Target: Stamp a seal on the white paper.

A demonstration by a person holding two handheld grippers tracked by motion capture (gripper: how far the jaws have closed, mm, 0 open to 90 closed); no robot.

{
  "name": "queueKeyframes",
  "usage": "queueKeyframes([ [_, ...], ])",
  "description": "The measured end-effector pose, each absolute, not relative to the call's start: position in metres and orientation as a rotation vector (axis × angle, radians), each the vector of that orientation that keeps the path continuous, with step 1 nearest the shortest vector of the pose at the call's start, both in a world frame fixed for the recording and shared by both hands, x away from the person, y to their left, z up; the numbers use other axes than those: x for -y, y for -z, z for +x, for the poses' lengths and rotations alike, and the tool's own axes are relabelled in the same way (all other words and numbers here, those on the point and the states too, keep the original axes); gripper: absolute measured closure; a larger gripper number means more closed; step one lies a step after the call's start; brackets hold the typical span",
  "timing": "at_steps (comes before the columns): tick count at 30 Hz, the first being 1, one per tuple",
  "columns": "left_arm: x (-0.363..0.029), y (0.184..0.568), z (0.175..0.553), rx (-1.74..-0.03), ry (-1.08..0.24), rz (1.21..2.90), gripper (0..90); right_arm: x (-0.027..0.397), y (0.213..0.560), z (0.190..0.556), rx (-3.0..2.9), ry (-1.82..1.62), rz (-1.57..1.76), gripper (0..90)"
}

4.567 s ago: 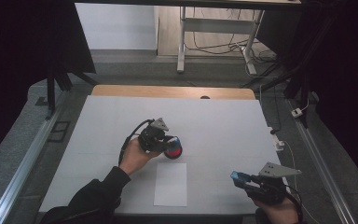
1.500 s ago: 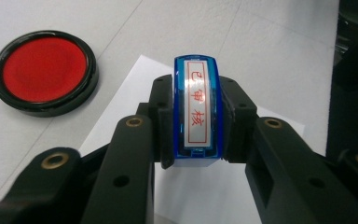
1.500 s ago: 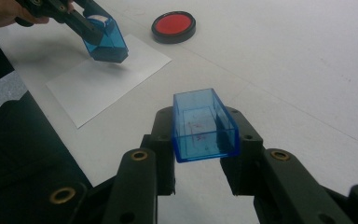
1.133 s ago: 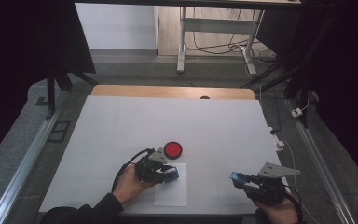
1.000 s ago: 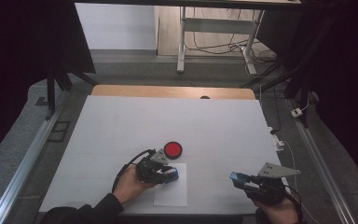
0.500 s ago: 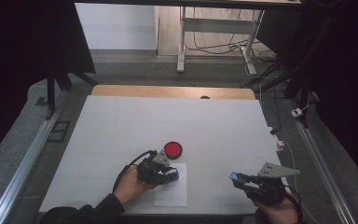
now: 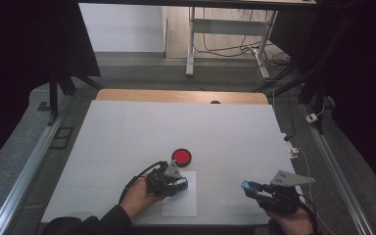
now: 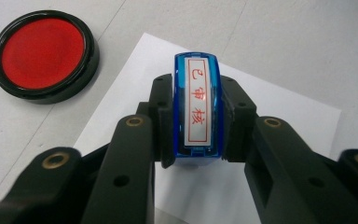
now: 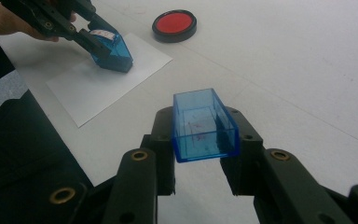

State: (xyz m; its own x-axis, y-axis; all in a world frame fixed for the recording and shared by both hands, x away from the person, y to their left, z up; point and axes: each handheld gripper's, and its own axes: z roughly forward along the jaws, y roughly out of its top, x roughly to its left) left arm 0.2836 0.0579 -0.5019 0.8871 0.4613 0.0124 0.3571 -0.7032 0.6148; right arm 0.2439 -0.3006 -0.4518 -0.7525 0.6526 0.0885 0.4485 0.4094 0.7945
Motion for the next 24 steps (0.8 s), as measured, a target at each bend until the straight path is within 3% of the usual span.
queueKeyframes([
  [16, -0.07, 0.507, 0.299, -0.655, -0.05, 2.339, 70.5, 0.301, 0.452, 0.244, -2.433, -1.259, 0.97, 68.6],
  [24, -0.067, 0.506, 0.294, -0.634, -0.099, 2.359, 70.5, 0.301, 0.452, 0.244, -2.43, -1.256, 0.972, 68.6],
])
